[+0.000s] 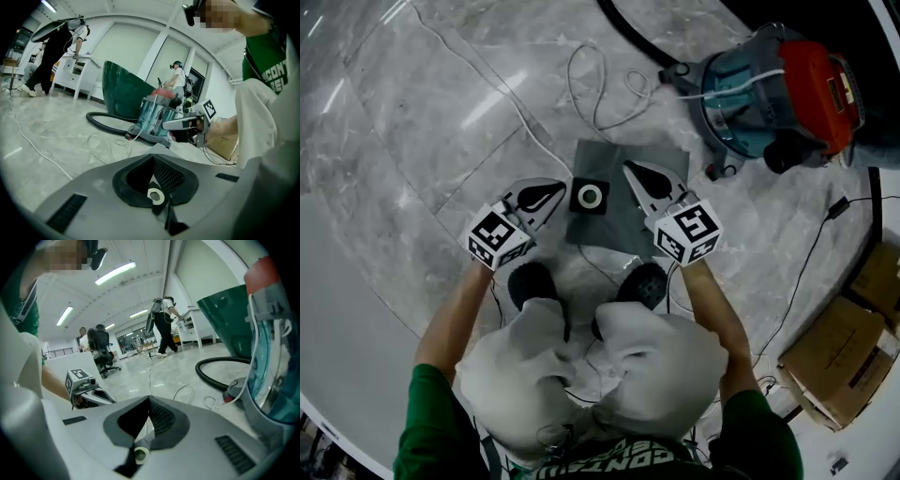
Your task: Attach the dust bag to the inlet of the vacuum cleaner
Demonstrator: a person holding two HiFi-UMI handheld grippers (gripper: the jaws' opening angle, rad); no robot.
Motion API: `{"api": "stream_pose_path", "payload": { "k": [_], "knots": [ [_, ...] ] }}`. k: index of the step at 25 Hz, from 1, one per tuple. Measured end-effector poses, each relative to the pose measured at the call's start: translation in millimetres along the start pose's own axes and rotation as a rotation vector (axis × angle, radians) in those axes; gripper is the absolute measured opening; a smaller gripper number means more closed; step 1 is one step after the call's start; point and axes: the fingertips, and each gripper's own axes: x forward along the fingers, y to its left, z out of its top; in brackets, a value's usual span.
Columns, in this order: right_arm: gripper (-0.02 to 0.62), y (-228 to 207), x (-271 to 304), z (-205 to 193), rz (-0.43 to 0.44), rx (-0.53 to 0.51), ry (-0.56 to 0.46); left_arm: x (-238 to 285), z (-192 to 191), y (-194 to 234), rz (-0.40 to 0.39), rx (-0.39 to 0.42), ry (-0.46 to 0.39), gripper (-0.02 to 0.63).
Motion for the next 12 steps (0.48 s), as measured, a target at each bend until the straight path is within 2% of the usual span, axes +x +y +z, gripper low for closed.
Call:
{"api": "stream_pose_path", "payload": {
  "k": [6,12],
  "knots": [
    [0.008,-6,30,-65,-0.002,-0.021,-0.012,29,-43,25,-0.039,0.054,-0.014,0.003],
    [0.008,8,35,-91,-0.010,-0.038,0.033,38,-58,24,-0.042,0.043,0.019,0.003]
  ]
}}
